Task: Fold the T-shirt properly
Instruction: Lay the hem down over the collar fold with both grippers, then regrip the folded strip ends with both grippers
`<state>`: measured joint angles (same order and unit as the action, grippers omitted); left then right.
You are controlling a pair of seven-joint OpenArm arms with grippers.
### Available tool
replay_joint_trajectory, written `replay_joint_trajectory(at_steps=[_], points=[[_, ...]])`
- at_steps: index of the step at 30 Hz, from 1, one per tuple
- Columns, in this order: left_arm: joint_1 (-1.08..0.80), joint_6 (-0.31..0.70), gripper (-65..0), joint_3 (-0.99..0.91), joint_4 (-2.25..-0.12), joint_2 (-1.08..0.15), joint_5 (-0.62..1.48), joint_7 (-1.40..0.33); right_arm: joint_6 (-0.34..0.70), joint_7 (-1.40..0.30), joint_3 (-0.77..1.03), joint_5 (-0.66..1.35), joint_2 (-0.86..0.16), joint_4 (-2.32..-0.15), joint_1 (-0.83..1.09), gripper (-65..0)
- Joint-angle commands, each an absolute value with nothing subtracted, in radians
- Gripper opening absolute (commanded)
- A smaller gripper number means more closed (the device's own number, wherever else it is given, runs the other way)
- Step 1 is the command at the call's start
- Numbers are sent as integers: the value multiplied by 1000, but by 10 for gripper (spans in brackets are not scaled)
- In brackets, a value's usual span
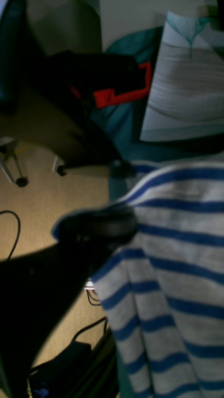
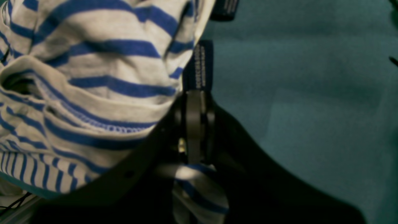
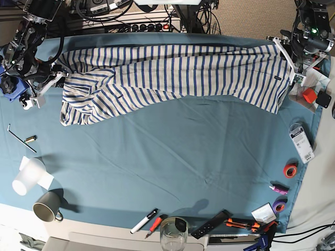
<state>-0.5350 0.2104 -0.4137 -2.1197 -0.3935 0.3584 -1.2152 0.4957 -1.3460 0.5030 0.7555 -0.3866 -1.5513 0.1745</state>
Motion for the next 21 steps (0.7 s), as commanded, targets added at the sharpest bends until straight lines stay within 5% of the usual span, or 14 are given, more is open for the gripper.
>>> replay_joint_trajectory(at_steps=[1,21], points=[[-538,210,-408,-422,-2136,-408,352,-1212,500,-1396,498,741,-394,-1552,183,-578],[-659,207,-362,-422,-2356,-407,290,-1087,527,-1396,583,661,-393,-1878,291,-553]])
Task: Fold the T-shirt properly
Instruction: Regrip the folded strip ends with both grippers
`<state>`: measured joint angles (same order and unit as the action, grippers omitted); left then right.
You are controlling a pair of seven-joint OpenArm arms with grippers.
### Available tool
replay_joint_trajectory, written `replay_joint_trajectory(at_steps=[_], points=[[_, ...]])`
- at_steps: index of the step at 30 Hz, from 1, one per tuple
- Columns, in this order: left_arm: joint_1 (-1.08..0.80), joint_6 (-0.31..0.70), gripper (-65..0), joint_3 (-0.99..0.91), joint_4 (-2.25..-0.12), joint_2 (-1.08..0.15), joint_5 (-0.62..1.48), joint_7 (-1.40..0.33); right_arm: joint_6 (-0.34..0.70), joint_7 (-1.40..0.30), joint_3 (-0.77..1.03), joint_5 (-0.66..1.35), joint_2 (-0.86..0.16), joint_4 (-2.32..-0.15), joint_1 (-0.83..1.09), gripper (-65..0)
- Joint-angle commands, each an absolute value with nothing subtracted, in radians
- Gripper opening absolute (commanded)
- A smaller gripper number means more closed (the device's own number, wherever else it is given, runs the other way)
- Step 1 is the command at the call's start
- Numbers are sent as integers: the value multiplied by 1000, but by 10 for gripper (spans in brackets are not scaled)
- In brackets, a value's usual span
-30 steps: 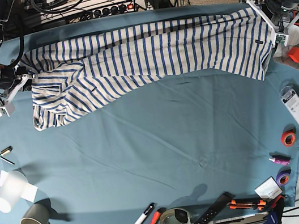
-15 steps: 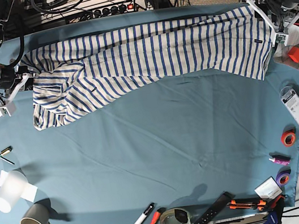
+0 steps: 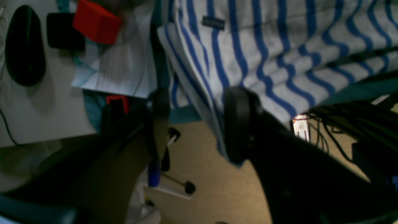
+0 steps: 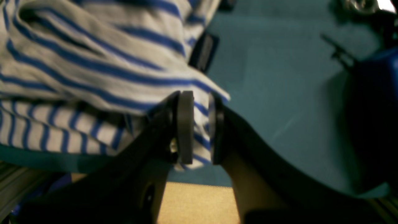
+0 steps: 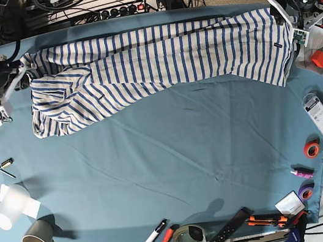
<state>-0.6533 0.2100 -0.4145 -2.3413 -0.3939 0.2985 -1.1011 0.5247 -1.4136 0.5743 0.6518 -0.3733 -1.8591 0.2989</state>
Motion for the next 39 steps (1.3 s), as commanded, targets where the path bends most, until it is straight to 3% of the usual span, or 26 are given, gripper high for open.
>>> replay_joint_trajectory(at_steps=[1,20,24,27,34,39], points=[[-659,207,-362,-422,-2356,-407,290,-1081,527,-1396,583,661,-393,-1878,291,-553],[-632,199,-362,-422,-2356,-407,289,-1053,527,-1396,583,857,-393,-1879,138,-554],[-630,200,-362,-422,-2356,-407,287,-955,528,-1395,583,855,-393,-1879,130,-554],[-619,199,-300,-422,-2356,-407,295,-871,528,-1383,583,835,-393,-1879,130,-554],[-532,154,-274,-421,-2235,-407,323,-885,527,-1382,583,811,-392,-1879,130,-554],[-448,154,-274,-421,-2090,-407,439,-1014,527,-1383,583,811,-390,-1879,130,-554]])
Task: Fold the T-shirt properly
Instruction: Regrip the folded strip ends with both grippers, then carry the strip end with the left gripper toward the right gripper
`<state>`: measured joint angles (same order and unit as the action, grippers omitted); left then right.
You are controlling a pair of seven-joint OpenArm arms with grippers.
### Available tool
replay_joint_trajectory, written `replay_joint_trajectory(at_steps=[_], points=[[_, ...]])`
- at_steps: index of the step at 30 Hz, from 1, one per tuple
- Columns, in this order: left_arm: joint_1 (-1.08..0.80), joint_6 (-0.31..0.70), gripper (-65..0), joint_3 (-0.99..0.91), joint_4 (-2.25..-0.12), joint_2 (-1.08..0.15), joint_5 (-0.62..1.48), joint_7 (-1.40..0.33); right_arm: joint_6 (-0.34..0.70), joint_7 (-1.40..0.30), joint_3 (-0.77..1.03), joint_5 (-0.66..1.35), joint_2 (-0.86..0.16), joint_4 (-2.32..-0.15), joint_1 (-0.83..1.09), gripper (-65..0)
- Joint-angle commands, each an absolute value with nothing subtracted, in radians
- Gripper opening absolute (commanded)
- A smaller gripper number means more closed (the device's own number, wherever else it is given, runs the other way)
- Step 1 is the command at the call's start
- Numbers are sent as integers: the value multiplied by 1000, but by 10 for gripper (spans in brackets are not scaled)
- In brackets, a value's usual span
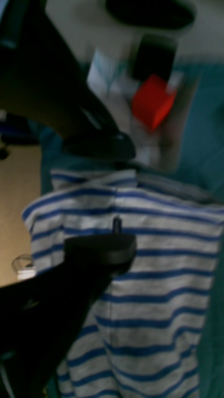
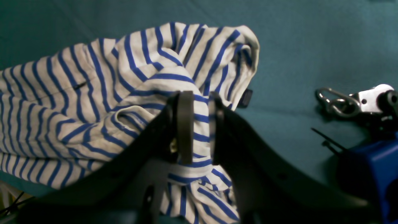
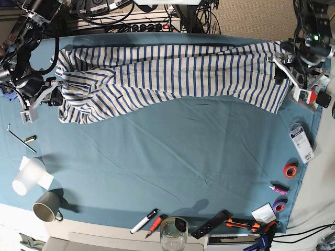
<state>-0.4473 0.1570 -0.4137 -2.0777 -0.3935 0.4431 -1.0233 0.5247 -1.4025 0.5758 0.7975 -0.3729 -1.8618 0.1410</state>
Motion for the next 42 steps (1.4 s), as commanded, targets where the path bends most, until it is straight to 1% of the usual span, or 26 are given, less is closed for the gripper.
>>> replay_joint_trajectory(at_steps=[1,3,5,11,13,17,19,20,22,24,31,37,42], points=[[-434,154,-274,-421,-2064,-408,461,-1041,527,-1383,583,810,-390,-1879,130,-554],[-412,155,-274,-421,-2019,-407,493,-1089,527,-1383,583,802,-391,-1879,130,-554],[-403,156,-274,-421,-1983,-407,502,-1100,527,-1383,583,786,-391,-1879,130,-554],[-398,160,-274,-421,-1884,-407,530,-1107,527,-1380,583,785,-390,-1878,130,-554],[-398,184,-274,-421,-1853,-407,545,-1098,527,-1380,583,785,-391,-1878,130,-554],[-398,179,-284,-421,-1813,-407,544,-1089,527,-1378,583,785,-390,-1878,130,-554],[-398,179,-331,-421,-1813,-407,544,-1094,527,-1378,583,785,-390,-1878,130,-554],[-398,179,-371,-421,-1813,-407,544,-1093,527,-1377,583,785,-391,-1878,130,-554],[-398,179,-493,-421,-1813,-407,548,-1092,527,-1377,583,785,-390,-1878,130,-554],[-398,179,-650,-421,-1813,-407,555,-1093,527,-1376,583,785,-391,-1878,130,-554],[-390,184,-650,-421,-1849,-408,544,-1093,527,-1367,583,785,-390,-1879,130,-554],[-345,184,-650,-421,-1969,-408,505,-1135,527,-1356,583,785,-391,-1878,130,-554],[-335,184,-650,-421,-2078,-408,483,-1126,527,-1354,583,785,-391,-1878,130,-554]])
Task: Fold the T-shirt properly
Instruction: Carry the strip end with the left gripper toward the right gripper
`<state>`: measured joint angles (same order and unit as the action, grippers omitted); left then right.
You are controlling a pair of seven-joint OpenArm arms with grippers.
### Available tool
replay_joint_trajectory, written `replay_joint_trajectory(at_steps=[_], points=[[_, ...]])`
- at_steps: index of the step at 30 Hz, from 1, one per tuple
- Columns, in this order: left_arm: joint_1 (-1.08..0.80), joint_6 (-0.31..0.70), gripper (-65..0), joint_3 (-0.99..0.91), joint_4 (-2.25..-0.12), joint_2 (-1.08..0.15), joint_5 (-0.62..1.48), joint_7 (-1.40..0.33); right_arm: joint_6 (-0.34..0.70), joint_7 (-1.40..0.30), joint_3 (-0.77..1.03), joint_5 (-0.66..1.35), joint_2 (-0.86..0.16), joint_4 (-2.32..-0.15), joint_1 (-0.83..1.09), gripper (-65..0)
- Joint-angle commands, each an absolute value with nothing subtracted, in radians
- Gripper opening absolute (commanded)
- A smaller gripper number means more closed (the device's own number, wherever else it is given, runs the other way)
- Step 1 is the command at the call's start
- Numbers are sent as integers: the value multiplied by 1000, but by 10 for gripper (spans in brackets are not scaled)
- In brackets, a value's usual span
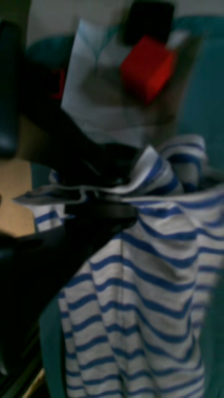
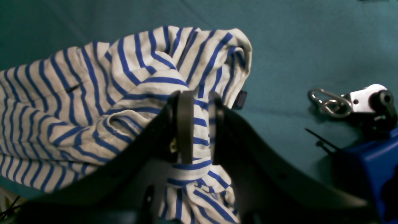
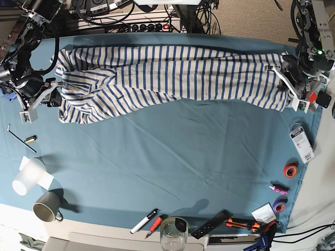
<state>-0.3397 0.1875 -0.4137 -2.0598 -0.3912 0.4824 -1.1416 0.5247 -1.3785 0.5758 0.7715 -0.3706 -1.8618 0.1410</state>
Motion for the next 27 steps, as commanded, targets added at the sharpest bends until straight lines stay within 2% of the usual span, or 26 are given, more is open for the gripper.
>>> replay_joint_trajectory(at_steps=[1,3,9,14,18,24,27], points=[[-336,185,-650,-421,-2098,-408,484,-1126,527,-1353,583,785,-391,-1878,130,-554],[-338,200,-650,-421,-2138,-408,501,-1126,527,-1353,583,785,-391,-1878,130,-554],[-392,400,-650,-421,-2255,-398,767,-1117,527,-1339,583,785,-390,-1877,130,-554],[-433,509,-650,-419,-2350,-308,911,-1092,527,-1332,583,783,-388,-1877,130,-554],[-426,522,-650,-357,-2356,-260,899,-1035,527,-1322,583,769,-357,-1877,130,-554],[-376,521,-650,-120,-2354,-249,697,-974,527,-1307,582,765,-305,-1877,130,-554],[-353,458,-650,-18,-2354,-243,580,-930,527,-1308,582,748,-302,-1877,130,-554]])
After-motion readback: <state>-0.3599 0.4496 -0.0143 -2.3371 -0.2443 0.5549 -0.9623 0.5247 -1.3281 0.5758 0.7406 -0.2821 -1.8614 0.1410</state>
